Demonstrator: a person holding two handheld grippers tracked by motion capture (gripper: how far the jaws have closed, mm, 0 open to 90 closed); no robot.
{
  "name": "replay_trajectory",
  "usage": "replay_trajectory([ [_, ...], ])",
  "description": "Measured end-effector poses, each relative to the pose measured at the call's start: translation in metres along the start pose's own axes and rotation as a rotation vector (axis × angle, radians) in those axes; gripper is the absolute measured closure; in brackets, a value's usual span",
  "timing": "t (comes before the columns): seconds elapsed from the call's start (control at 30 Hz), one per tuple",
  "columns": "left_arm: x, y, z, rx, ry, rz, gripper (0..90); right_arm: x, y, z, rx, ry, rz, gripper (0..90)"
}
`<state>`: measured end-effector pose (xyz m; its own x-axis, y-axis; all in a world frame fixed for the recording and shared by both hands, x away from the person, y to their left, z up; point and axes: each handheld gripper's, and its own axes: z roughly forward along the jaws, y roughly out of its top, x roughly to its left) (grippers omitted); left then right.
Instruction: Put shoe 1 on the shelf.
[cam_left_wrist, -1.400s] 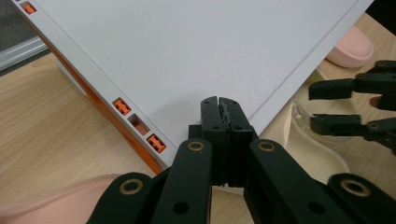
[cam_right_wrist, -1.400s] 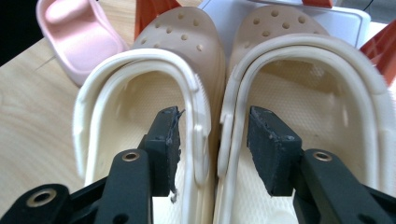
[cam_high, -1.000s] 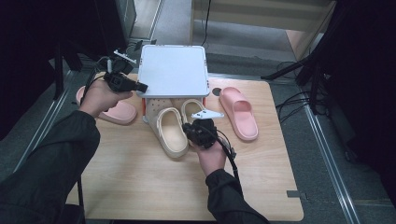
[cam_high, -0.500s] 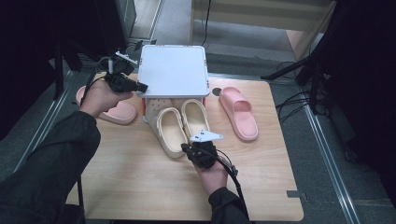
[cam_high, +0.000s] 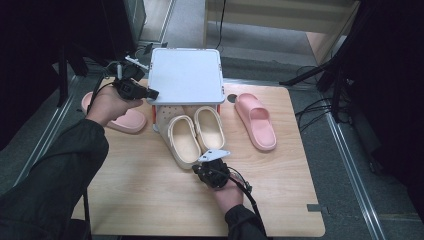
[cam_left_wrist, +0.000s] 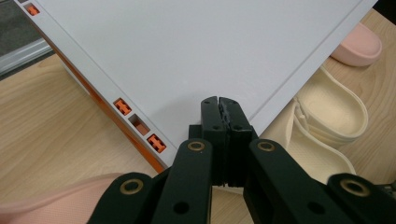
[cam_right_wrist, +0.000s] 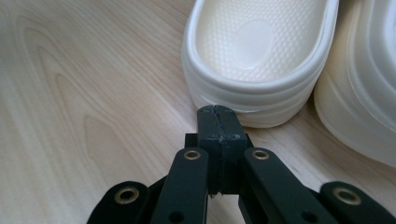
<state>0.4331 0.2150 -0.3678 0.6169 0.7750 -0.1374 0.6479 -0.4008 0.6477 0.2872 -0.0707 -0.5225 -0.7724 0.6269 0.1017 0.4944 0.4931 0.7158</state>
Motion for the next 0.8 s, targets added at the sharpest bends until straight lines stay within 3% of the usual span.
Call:
replay_trajectory([
  [0.23,0.0,0.0,0.0,0.0,-0.007,-0.008,89.7,0.002,0.006,0.006,0.0,0.008,0.001,90.0],
  [0.5,-0.001,0.0,0.001,0.001,-0.002,-0.015,89.7,0.017,0.022,0.023,0.001,0.019,-0.052,90.0],
  [0.8,-0.001,-0.001,0.001,-0.005,-0.012,-0.02,89.7,0.015,0.04,0.032,-0.073,0.038,0.005,90.0],
])
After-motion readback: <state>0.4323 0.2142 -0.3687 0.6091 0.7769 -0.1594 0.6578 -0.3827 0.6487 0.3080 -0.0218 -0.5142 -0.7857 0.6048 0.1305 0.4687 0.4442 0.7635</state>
